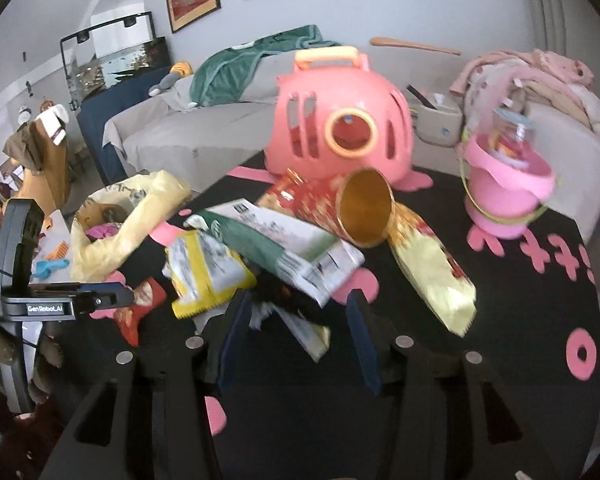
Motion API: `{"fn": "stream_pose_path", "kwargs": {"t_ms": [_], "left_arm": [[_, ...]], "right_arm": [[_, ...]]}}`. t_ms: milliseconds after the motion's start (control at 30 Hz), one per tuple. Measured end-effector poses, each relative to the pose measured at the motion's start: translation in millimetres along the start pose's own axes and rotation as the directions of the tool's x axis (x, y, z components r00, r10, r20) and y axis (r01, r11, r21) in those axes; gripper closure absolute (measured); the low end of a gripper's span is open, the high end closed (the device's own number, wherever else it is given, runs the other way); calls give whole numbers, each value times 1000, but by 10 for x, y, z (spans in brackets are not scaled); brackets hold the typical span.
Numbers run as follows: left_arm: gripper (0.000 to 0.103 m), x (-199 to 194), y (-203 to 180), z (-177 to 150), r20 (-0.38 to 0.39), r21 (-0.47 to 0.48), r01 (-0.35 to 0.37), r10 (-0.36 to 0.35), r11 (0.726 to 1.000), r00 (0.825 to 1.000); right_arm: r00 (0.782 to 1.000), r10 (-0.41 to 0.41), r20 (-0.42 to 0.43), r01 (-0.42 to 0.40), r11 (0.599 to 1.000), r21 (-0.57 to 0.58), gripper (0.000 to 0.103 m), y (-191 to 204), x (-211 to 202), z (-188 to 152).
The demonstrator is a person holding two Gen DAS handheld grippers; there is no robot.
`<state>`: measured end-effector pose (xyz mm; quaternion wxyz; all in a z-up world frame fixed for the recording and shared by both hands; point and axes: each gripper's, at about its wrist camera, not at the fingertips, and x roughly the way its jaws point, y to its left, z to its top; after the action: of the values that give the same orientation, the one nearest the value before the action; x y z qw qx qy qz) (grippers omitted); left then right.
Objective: Collect trash
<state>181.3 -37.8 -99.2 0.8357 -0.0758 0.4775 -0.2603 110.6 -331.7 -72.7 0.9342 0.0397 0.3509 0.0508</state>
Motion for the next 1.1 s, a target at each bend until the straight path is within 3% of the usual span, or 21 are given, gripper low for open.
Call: {"fn": "stream_pose_path", "kwargs": {"t_ms": [233, 400, 633, 767, 833, 967, 1100], "left_arm": [[45, 29, -108, -33, 9, 60, -43, 43, 997, 999], [45, 45, -117, -18, 0, 57, -49, 49, 997, 999], [45, 53, -148, -21, -4, 75, -65, 66, 995, 998], [60, 17, -99, -38, 3, 27, -77, 77, 997, 997], [81, 12, -49, -39, -10, -8, -55, 55, 998, 998], [85, -14, 3, -41, -30, -44, -25, 23, 999, 999], [90, -142, -22, -33, 3, -41, 0, 0, 999, 1000]], "right_arm": [[999, 9, -36, -8, 1000, 30, 56, -63, 66, -209], [999, -26, -45, 25, 999, -19, 56, -31, 101, -253], [999, -4, -50, -1, 996, -90, 55, -71, 203, -176], [999, -3, -53, -3, 995, -102, 55, -78, 235, -88], [999, -5, -46, 0, 994, -113, 55, -62, 224, -60], [999, 6, -46, -12, 991, -131, 55, -13, 221, -40], [998, 13, -61, -24, 982, -188, 54, 75, 264, -56]]}}
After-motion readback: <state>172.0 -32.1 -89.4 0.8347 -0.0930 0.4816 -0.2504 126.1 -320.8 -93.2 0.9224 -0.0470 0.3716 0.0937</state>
